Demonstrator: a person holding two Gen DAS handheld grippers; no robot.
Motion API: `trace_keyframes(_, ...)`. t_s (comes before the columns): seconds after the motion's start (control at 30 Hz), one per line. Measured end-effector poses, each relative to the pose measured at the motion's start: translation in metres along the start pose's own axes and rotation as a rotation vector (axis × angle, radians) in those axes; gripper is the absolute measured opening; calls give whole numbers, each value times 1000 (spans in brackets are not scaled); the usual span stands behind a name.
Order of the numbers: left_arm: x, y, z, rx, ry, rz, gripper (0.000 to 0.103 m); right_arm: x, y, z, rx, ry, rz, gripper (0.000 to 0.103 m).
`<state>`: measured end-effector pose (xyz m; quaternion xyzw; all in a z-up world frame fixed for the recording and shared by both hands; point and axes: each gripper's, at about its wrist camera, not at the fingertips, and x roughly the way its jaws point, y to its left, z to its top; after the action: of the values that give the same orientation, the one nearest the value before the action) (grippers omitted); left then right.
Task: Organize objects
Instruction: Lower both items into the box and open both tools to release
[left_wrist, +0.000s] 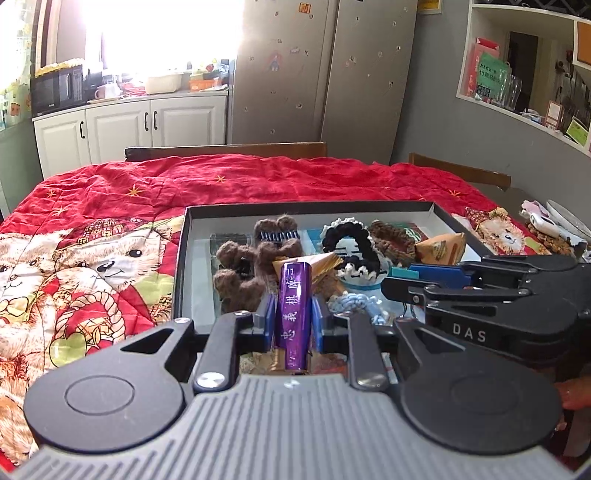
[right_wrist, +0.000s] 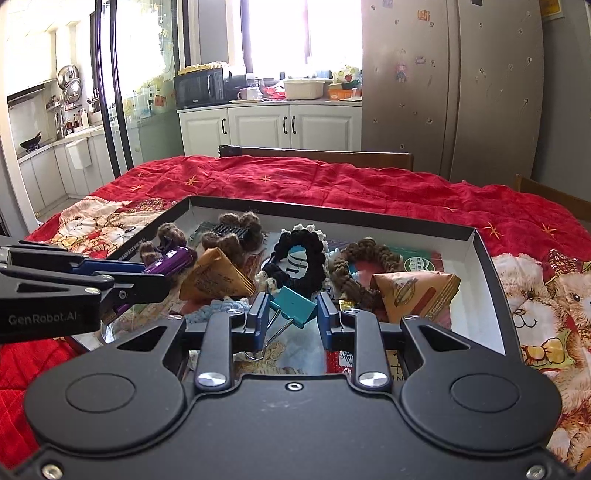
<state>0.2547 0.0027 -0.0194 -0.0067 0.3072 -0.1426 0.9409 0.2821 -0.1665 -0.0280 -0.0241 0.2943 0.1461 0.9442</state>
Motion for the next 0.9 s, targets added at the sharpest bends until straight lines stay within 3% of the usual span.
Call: trace_keyframes(0.9,13,1,-7,16,49,6,23,12,-4,-6,8,39,1,26)
